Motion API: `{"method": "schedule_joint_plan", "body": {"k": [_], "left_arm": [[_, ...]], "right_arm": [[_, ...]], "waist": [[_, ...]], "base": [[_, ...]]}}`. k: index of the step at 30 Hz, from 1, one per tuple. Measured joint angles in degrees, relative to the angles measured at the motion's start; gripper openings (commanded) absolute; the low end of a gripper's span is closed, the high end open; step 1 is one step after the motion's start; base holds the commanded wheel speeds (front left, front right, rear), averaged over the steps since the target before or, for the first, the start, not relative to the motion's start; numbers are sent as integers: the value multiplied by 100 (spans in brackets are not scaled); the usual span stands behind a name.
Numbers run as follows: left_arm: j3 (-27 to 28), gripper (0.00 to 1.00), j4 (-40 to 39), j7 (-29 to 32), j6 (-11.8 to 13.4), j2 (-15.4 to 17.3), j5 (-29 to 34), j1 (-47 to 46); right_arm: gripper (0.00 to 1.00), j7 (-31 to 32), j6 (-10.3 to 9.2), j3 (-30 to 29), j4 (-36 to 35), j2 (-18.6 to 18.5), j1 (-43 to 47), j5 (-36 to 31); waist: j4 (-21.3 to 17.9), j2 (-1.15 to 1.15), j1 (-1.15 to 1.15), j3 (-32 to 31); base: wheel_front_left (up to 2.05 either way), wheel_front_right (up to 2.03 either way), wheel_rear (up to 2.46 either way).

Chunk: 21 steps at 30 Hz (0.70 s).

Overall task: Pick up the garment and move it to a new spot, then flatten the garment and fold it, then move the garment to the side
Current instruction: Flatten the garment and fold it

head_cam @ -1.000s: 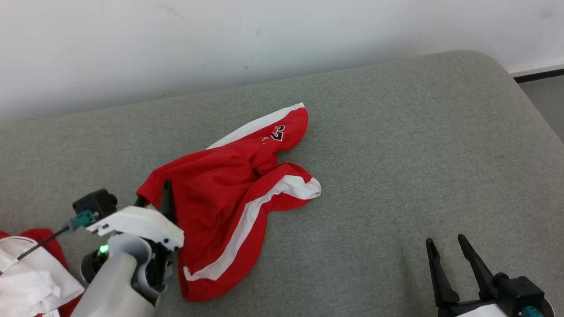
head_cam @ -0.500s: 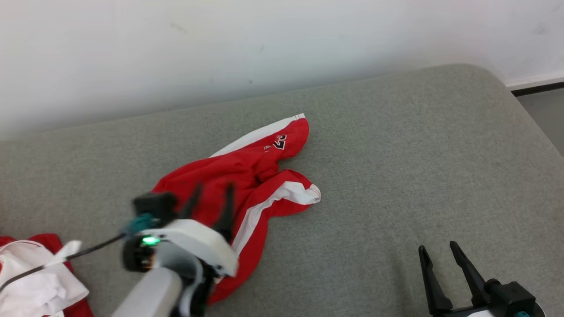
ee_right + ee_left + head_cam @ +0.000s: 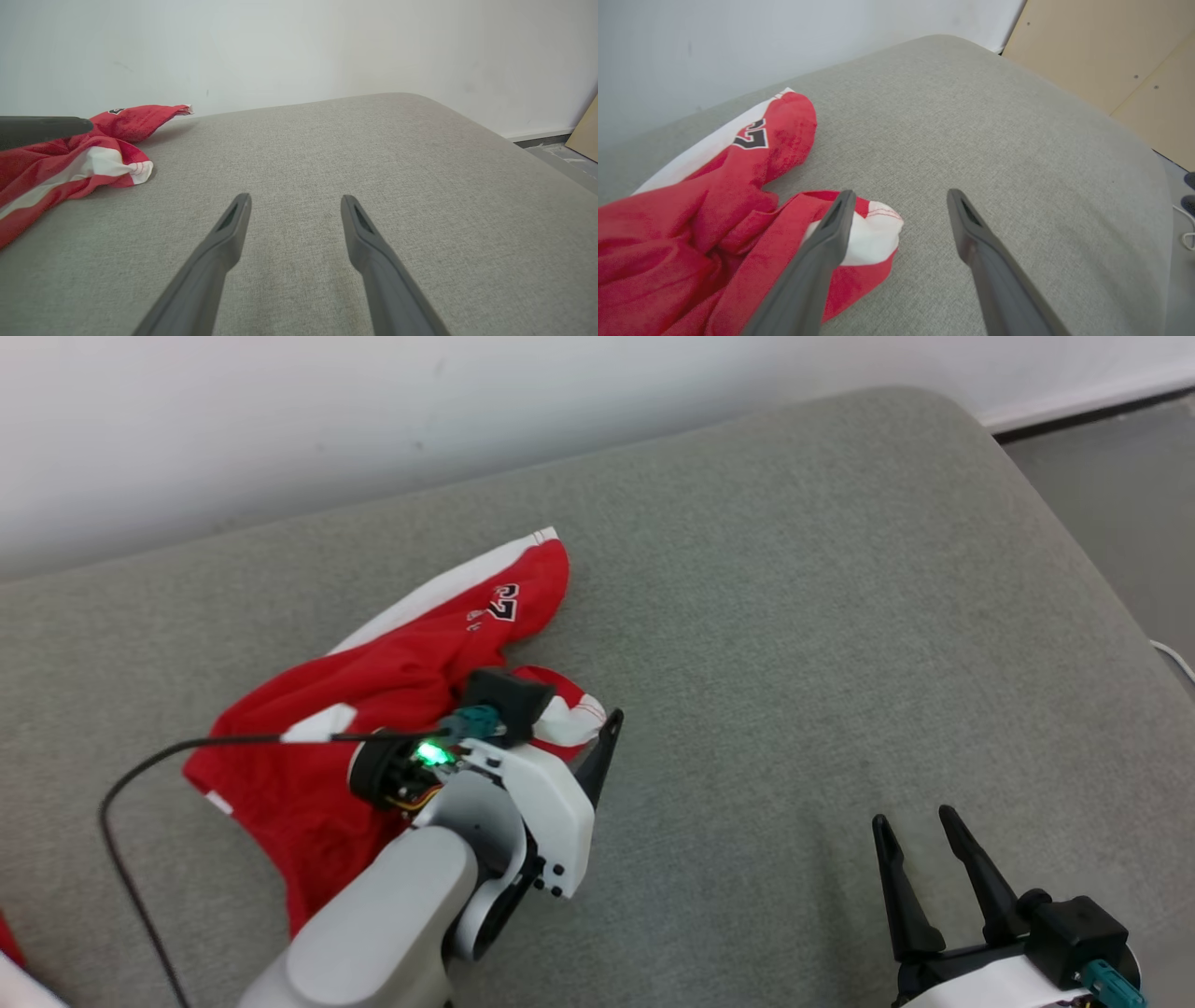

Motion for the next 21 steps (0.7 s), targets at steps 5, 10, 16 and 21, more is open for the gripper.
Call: {"method": "schedule_joint_plan", "body": {"k": [5, 10, 16, 21], "left_arm": [[-407, 100, 665, 194, -214, 8, 409, -491], [-477, 100, 1216, 178, -298, 18, 491, -723], [-542, 100, 1645, 147, -326, 68, 549, -844], [-531, 29, 1864, 118, -354, 64, 536, -898]], "right_arm": [[100, 0, 0, -1, -12, 41, -58, 53], [100, 0, 0, -13, -14, 54, -91, 163], [100, 0, 0, -14, -40, 57, -94, 264], [100, 0, 0, -1, -49, 60, -160, 279]], "waist": [[-237, 0, 0, 240], [-404, 0, 0, 393], [-405, 0, 0, 439], [-375, 0, 0, 457]], "base": [[0, 0, 0], [0, 0, 0], [0, 0, 0], [0, 0, 0]]}}
